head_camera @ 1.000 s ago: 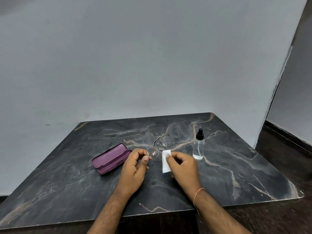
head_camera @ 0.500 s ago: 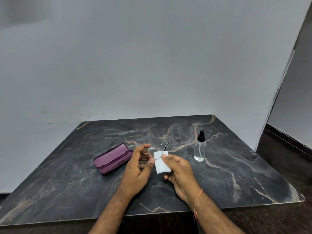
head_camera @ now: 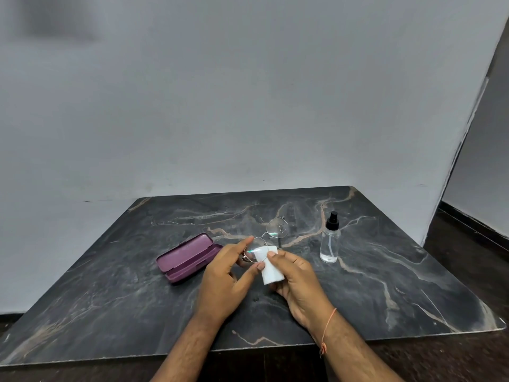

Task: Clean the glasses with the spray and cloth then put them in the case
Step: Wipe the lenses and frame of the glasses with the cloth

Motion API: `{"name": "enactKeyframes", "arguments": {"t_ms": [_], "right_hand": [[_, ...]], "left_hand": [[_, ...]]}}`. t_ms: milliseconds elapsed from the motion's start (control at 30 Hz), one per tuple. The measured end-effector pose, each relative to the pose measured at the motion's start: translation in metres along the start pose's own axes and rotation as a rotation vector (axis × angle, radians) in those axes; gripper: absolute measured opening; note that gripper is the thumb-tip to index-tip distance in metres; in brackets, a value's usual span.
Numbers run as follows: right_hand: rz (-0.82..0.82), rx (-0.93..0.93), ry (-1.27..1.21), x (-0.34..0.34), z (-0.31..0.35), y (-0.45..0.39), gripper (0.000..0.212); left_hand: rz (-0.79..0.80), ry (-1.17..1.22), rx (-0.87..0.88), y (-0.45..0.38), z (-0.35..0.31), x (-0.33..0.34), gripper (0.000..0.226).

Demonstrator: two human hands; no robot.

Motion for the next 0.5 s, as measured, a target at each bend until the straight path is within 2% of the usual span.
{"name": "enactKeyframes", "arguments": {"t_ms": [133,233,500], "right_hand": [[0.043,0.003,0.058,0.0017,-0.0012,0.0008,0.025],[0.029,-0.017,0.110,0.0018,-0.0028,0.0000,0.020],[0.082,-0.033,0.009,0.0093,0.0028,0.0031,0.033]], "left_hand": [[0.009,-0.010,0.035,-0.0020,-0.0038,-0.0007,0.047],[0.029,0.003,0.021,-0.0032,0.0010,0.0007,0.048],[0.062,0.093,-0.011,-0.0010,0.0026,0.0033,0.049]]}}
Point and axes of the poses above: each hand's wrist, its own y-axis away from the middle knuckle, its own x-axis out of the palm, z = x × y, the point moved 9 cm from there along -y, towards the middle knuckle, and after that the axes turned 1 degree about -x, right-handed, at the moved point
